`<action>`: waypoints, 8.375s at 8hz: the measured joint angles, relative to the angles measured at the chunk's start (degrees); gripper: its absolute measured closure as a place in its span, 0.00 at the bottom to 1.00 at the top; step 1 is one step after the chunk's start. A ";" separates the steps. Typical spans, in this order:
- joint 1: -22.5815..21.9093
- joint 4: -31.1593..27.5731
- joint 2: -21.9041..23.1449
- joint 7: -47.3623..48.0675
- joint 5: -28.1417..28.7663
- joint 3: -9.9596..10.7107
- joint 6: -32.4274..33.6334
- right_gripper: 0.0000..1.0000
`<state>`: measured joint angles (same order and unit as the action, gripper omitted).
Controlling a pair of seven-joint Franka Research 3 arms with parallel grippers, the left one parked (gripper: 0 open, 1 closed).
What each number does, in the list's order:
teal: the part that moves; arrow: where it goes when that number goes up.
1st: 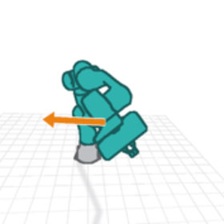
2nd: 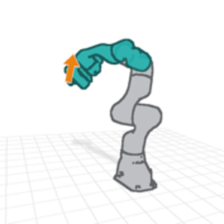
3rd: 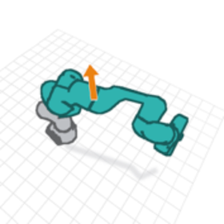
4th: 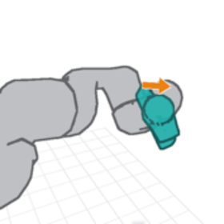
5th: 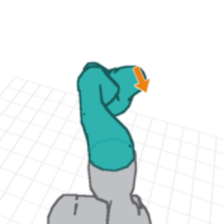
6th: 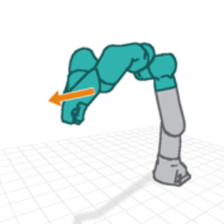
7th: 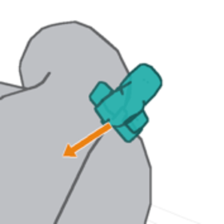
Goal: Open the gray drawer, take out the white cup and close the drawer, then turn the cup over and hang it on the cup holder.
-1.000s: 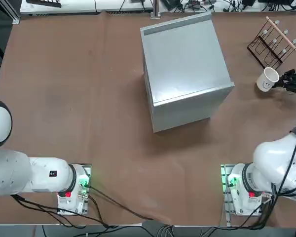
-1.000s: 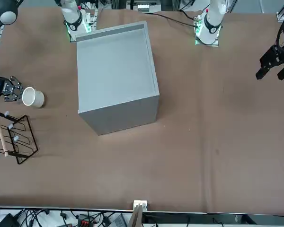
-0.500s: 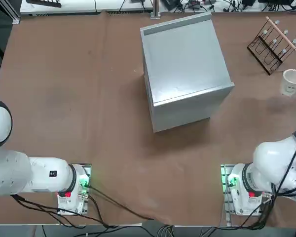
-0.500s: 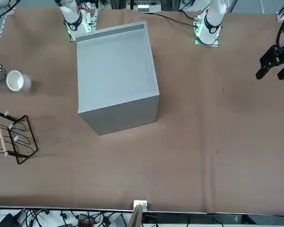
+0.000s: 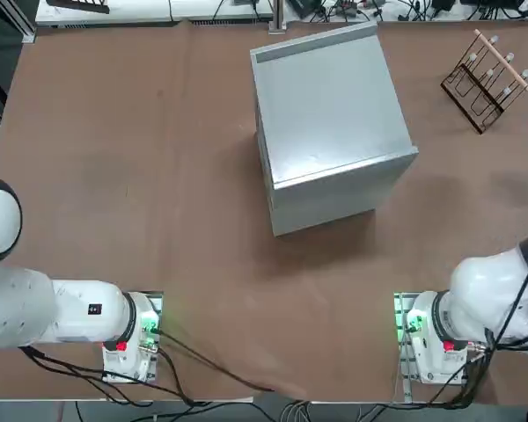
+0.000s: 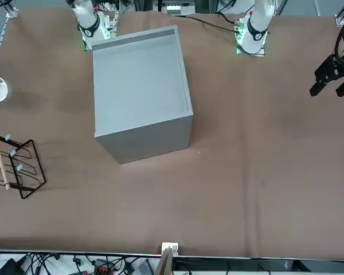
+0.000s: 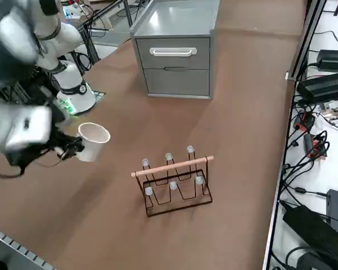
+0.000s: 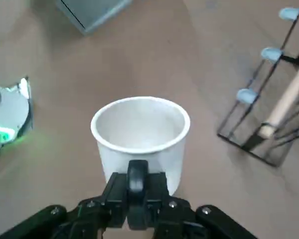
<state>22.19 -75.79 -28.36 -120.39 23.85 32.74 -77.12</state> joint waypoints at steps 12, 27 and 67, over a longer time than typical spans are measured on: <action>-41.14 -10.49 7.01 57.52 -72.60 -10.00 -10.87 0.80; -37.50 -54.18 16.41 84.72 -125.04 -18.81 -25.97 0.80; -30.01 -32.85 43.93 108.47 -27.76 -20.34 -18.91 0.00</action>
<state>-7.83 -108.63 15.57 -11.92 -3.91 12.40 -96.03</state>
